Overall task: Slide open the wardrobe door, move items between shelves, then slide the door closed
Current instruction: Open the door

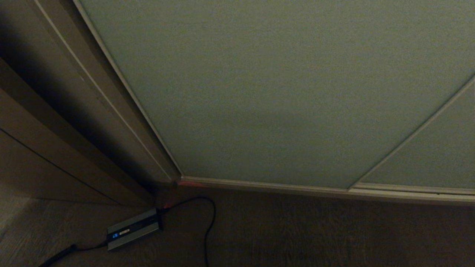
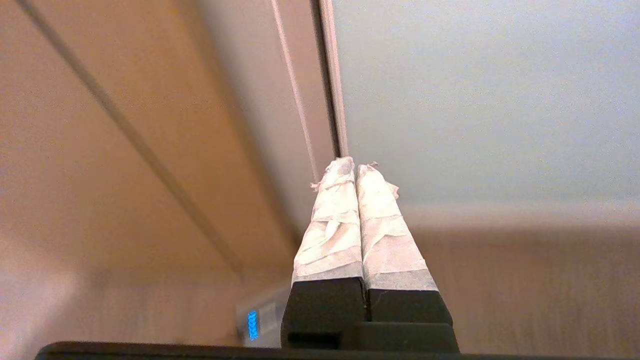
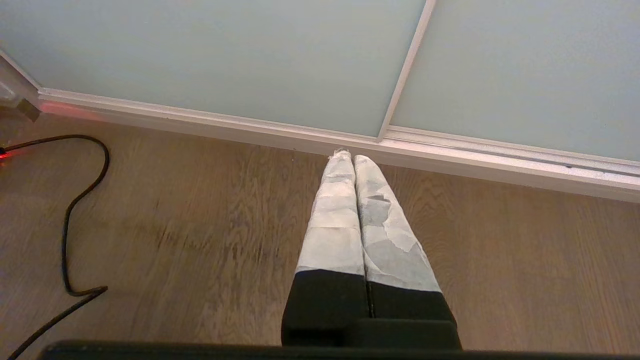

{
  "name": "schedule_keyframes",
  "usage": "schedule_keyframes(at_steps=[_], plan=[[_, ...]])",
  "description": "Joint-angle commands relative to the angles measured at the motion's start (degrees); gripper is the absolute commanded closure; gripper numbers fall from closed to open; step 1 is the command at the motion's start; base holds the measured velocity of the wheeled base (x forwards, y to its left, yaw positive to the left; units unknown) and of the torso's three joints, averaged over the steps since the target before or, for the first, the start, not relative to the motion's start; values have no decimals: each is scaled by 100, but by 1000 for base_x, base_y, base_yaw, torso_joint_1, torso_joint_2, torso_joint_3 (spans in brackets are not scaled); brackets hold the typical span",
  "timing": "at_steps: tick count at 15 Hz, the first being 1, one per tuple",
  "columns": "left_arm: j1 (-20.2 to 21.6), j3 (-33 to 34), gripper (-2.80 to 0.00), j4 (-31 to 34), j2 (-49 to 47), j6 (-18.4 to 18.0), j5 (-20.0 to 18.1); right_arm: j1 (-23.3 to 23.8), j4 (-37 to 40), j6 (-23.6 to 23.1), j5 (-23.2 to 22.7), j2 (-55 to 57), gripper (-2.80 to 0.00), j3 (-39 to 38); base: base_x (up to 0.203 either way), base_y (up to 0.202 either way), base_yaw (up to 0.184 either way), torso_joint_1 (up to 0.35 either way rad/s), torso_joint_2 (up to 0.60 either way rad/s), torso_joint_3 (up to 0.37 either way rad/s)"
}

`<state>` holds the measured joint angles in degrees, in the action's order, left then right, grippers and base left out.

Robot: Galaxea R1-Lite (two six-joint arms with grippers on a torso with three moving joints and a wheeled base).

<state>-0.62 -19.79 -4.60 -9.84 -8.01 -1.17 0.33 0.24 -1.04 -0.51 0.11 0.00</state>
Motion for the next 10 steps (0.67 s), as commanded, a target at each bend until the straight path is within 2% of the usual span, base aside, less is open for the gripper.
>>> schedule_keyframes(at_steps=[1,3,8,10], plan=[[-20,-1081,0,-482,-1500,5,56,2,2,-2,-2,5,0,-18,0,0,0,0,0,0],[-12,-1678,0,-1472,-2603,13,208,2,2,-2,-2,7,0,-18,0,0,0,0,0,0],[6,-2334,0,-4942,-5067,18,691,2,2,-2,-2,7,0,-18,0,0,0,0,0,0],[8,-2622,0,-5677,-5711,-2,818,2,2,-2,-2,7,0,-25,0,0,0,0,0,0]])
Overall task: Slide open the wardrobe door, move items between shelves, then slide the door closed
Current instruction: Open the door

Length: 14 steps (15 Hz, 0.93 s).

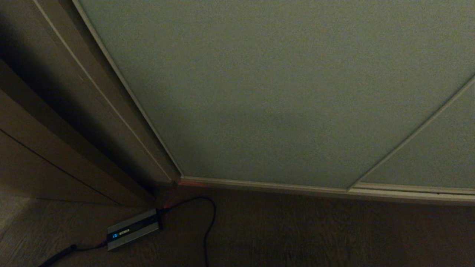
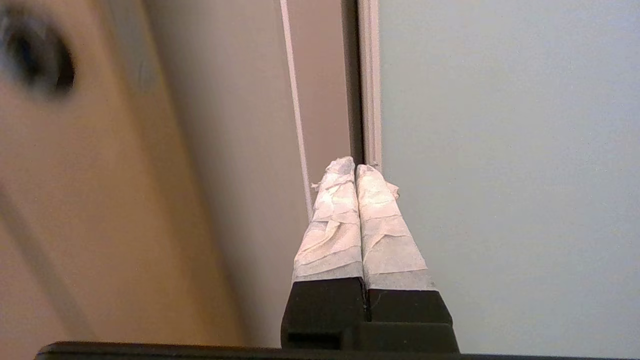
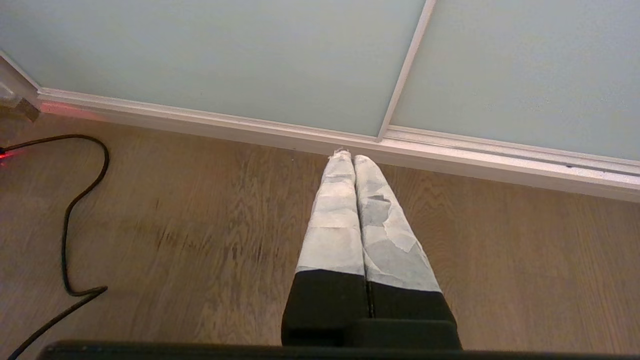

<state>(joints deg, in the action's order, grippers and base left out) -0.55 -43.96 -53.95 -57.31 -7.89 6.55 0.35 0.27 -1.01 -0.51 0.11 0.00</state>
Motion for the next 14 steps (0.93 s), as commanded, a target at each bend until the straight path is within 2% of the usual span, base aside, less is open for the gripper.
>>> schedule_keyframes(at_steps=[1,4,7,10,14], plan=[[1,-334,0,-941,-1256,-28,124,0,0,-4,-2,7,0,-18,0,0,0,0,0,0],[2,-1002,0,-1593,-2148,-91,468,0,0,-4,-2,7,0,-21,0,0,0,0,0,0],[-3,-1426,0,-1914,-2840,-159,592,0,0,-4,-2,7,0,-26,0,0,0,0,0,0],[-103,-1629,0,-1899,-3174,-91,602,0,0,-4,-2,6,0,-26,0,0,0,0,0,0],[-129,-2364,0,-1550,-3614,38,614,0,0,-4,-2,7,0,-18,0,0,0,0,0,0]])
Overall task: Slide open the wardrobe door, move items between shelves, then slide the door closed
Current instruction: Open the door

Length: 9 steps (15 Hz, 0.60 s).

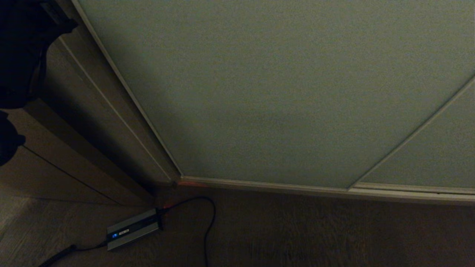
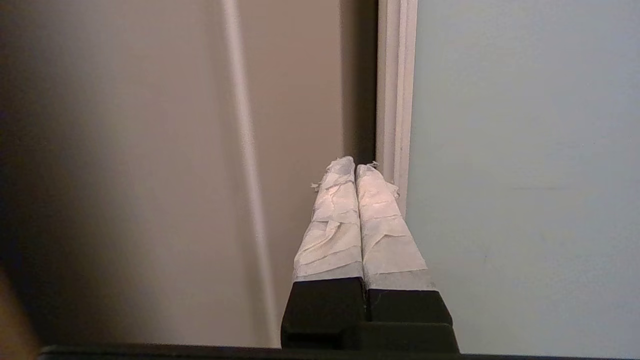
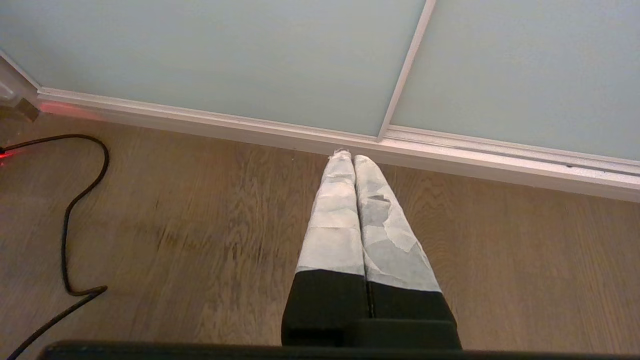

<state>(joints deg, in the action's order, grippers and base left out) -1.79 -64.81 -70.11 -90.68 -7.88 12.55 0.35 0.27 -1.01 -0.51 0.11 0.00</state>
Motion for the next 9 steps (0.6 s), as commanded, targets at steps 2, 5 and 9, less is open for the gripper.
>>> schedule_keyframes(at_steps=[2,5,9], plan=[[-5,-567,0,320,-482,128,23,0,0,-4,-2,7,0,-18,0,0,0,0,0,0],[-5,-773,0,384,-692,150,63,0,0,-4,-2,7,0,-25,0,0,0,0,0,0],[-22,-918,0,672,-784,363,55,0,0,-4,-2,7,0,-26,0,0,0,0,0,0]])
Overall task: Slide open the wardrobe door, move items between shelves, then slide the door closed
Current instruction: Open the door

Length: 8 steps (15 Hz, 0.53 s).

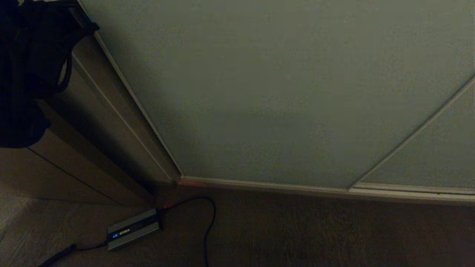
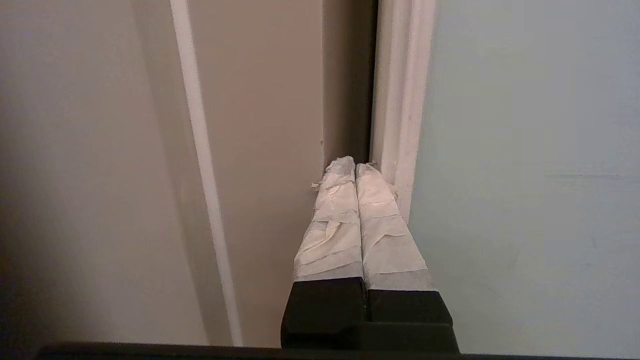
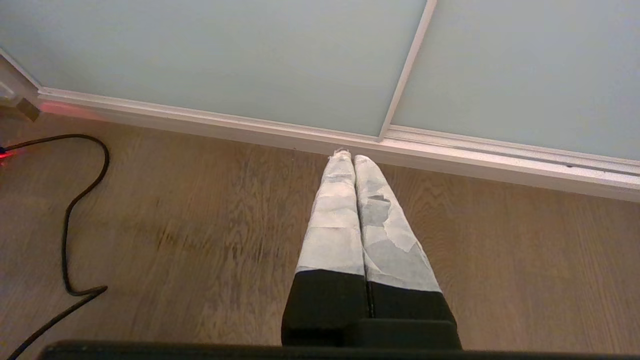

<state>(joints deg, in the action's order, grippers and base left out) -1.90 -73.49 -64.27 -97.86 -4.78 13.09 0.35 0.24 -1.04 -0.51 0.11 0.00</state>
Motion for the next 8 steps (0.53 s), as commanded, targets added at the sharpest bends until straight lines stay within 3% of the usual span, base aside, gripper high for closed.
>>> schedule_keyframes(at_steps=[1,3,8], plan=[[-34,-91,0,177,-69,161,-7,0,2,-2,-2,7,0,-26,0,0,0,0,0,0],[-145,-122,0,388,-43,321,-8,0,2,-2,-2,7,0,-26,0,0,0,0,0,0],[-628,-107,0,523,154,312,-34,0,2,-2,-2,7,0,-25,0,0,0,0,0,0]])
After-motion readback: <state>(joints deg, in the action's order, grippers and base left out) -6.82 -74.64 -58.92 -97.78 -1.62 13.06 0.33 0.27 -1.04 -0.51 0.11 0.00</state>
